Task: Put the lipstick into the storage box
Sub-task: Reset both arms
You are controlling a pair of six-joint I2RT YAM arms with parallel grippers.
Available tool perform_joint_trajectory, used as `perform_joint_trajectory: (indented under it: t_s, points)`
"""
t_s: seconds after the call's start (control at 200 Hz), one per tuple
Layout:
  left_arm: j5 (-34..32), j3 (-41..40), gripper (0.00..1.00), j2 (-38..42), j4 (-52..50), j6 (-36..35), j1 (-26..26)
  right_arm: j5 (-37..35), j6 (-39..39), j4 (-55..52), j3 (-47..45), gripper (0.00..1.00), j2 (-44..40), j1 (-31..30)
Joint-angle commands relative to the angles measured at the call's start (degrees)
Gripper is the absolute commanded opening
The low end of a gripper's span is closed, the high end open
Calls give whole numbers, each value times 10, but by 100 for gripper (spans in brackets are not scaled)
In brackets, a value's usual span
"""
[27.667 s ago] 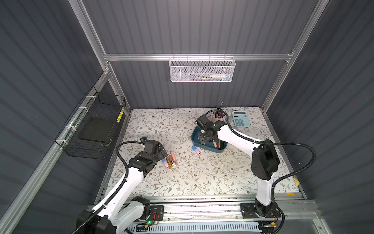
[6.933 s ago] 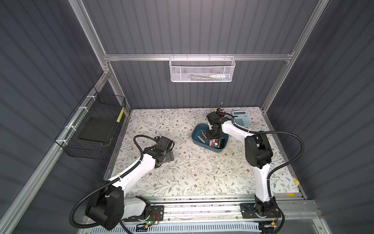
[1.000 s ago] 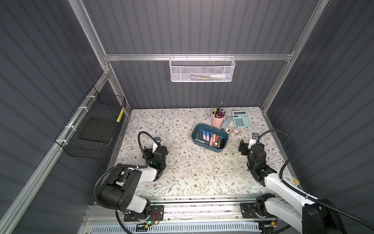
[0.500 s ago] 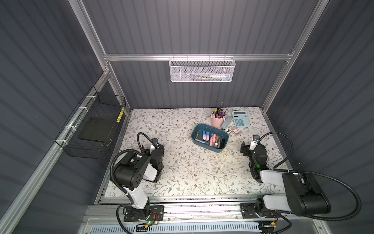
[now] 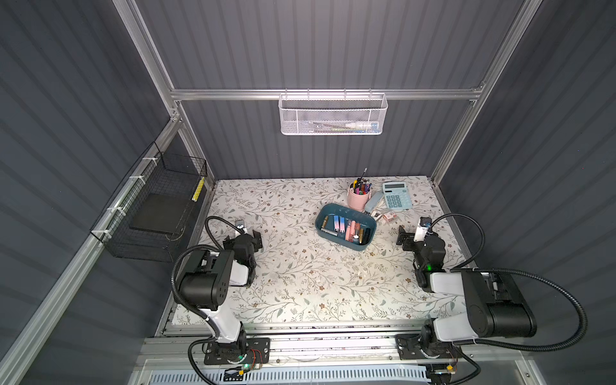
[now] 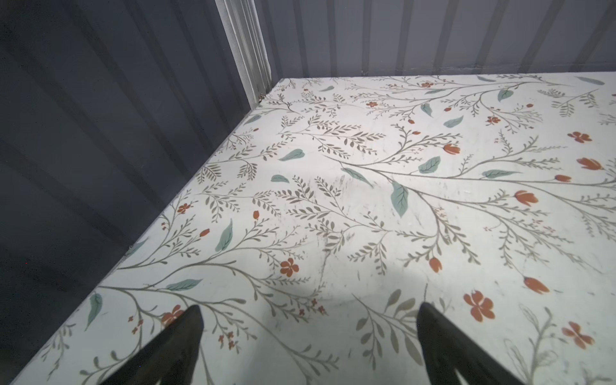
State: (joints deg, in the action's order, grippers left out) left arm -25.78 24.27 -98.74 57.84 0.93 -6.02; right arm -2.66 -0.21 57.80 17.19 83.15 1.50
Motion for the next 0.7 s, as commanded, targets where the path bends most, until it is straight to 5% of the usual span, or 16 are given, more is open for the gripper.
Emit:
perform_joint_trajectory:
  t_s: [0.0,0.696]
  points:
    - [14,11,100,4,-22,16,1,22,11,-25,10,97,-3,5]
    - [11,11,100,1,-18,12,1,50,33,-63,30,99,0,29]
